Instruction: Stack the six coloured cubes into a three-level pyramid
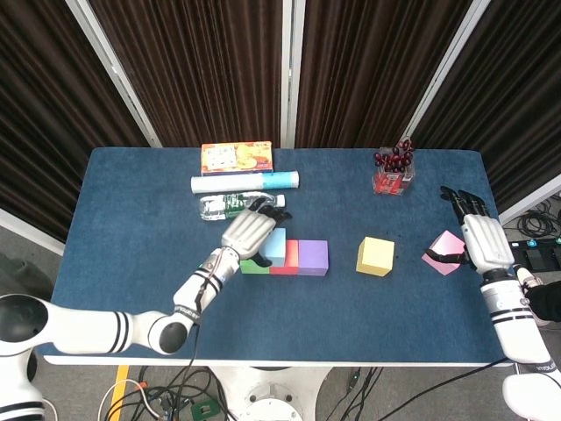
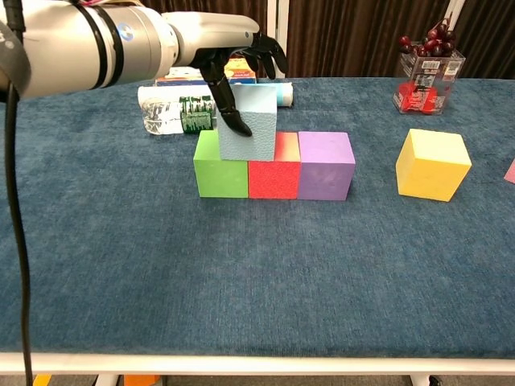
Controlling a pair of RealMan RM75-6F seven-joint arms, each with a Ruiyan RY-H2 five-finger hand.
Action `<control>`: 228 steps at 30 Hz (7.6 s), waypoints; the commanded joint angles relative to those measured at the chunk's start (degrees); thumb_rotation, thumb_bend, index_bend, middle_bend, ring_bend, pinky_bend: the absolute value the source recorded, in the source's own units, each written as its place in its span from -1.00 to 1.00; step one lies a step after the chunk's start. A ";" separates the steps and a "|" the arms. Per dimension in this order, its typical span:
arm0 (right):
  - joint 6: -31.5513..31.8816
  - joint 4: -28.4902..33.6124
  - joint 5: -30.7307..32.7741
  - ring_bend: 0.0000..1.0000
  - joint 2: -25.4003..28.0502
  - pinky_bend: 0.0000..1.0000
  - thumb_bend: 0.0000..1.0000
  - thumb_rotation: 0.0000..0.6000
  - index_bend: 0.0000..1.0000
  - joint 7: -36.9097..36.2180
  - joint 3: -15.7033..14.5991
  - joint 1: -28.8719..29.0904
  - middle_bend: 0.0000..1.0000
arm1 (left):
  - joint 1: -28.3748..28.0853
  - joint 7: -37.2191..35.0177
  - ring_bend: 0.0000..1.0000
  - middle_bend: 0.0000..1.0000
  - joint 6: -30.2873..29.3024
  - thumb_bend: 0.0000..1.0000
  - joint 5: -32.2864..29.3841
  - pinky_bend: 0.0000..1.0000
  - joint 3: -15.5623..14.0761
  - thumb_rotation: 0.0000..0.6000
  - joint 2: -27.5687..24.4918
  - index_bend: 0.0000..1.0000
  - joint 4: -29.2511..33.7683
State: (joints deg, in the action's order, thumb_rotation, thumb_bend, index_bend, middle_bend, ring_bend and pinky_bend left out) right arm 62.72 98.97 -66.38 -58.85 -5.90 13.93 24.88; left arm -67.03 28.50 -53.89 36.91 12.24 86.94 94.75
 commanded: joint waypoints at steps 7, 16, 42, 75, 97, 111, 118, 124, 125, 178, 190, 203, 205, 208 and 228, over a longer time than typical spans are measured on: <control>-0.65 -0.31 -0.18 -1.00 -0.06 -1.00 -0.91 1.00 -1.00 -0.35 -0.63 -0.23 -0.73 | 1.76 -0.78 -0.77 -0.68 -1.62 -0.82 1.85 -0.91 -0.01 1.00 -2.12 -0.67 4.25; -3.78 -1.27 0.70 -1.00 -2.23 -1.00 -0.85 1.00 -1.00 1.47 -3.44 -0.18 -0.71 | 10.82 -10.89 -0.77 -0.68 -5.46 -0.82 14.66 -0.91 -1.40 1.00 -11.84 -0.67 10.01; -10.19 -13.97 3.40 -1.00 -19.54 -1.00 -0.80 1.00 -1.00 11.37 -4.97 8.02 -0.66 | 25.00 -27.22 -0.77 -0.68 -5.78 -0.82 26.45 -0.92 -3.63 1.00 -24.21 -0.67 4.14; -5.10 -35.97 -18.58 -0.89 -27.00 -1.00 -0.77 1.00 -0.88 -10.53 -9.62 9.24 -0.26 | 26.90 -27.38 -0.80 -0.71 -1.87 -0.82 24.57 -0.92 -0.75 1.00 -26.03 -0.67 5.01; -10.66 -8.62 -18.70 -0.84 -9.52 -1.00 -0.69 1.00 -0.84 -5.06 -4.78 17.72 -0.19 | 28.26 -28.55 -0.80 -0.71 -2.42 -0.82 25.03 -0.92 0.83 1.00 -27.44 -0.67 5.63; -14.80 -10.56 -8.69 -0.85 -19.49 -1.00 -0.71 1.00 -0.84 5.57 -1.85 22.68 -0.20 | 28.88 -30.08 -0.80 -0.71 -1.91 -0.82 25.91 -0.92 1.06 1.00 -27.34 -0.67 4.67; -14.64 -11.66 -7.93 -0.85 -21.41 -1.00 -0.71 1.00 -0.84 7.68 -1.70 23.73 -0.21 | 29.26 -30.88 -0.80 -0.71 -1.87 -0.82 26.34 -0.92 1.11 1.00 -27.16 -0.67 3.93; -14.53 -12.40 -7.50 -0.85 -22.40 -1.00 -0.71 1.00 -0.84 8.84 -1.78 24.28 -0.21 | 29.53 -31.36 -0.80 -0.71 -1.80 -0.82 26.82 -0.92 1.08 1.00 -27.06 -0.67 3.65; -14.58 -12.52 -7.43 -0.85 -22.68 -1.00 -0.71 1.00 -0.84 8.91 -1.81 24.40 -0.21 | 29.53 -31.47 -0.80 -0.71 -1.72 -0.82 26.89 -0.92 1.12 1.00 -27.11 -0.67 3.55; -15.26 -12.24 -2.55 -0.92 -24.67 -1.00 -0.76 1.00 -1.00 12.91 -1.67 26.46 -0.45 | 30.31 -33.94 -0.80 -0.71 -1.14 -0.82 28.32 -0.92 1.69 1.00 -26.84 -0.67 2.05; -15.24 -12.14 -1.87 -0.96 -24.89 -1.00 -0.77 1.00 -1.00 13.06 -1.85 26.45 -0.53 | 30.51 -34.01 -0.80 -0.71 -1.30 -0.82 28.36 -0.92 1.71 1.00 -26.77 -0.67 2.03; -14.37 -11.05 -0.22 -0.96 -25.05 -1.00 -0.79 1.00 -1.00 14.16 -1.61 26.17 -0.45 | 30.66 -34.28 -0.80 -0.72 -1.38 -0.82 28.53 -0.92 1.79 1.00 -26.83 -0.67 2.06; -14.24 -10.81 0.00 -0.96 -24.95 -1.00 -0.79 1.00 -1.00 14.25 -1.62 26.05 -0.46 | 30.56 -34.29 -0.80 -0.72 -1.20 -0.82 28.50 -0.92 1.81 1.00 -26.78 -0.67 1.91; -14.08 -10.48 0.49 -0.96 -24.52 -1.00 -0.80 1.00 -1.00 14.79 -1.75 25.84 -0.49 | 30.61 -34.41 -0.80 -0.72 -1.22 -0.82 28.51 -0.92 1.82 1.00 -26.75 -0.67 1.86; -12.89 -9.67 2.28 -0.95 -24.60 -1.00 -0.80 1.00 -1.00 15.92 -1.39 25.38 -0.35 | 30.58 -34.46 -0.82 -0.73 -1.20 -0.82 28.62 -0.92 1.90 1.00 -26.55 -0.67 1.62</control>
State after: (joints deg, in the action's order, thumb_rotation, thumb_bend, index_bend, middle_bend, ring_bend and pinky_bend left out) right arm 49.73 89.22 -64.21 -83.43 9.89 12.53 50.29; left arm -36.45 -5.96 -55.09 65.52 14.14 60.39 96.38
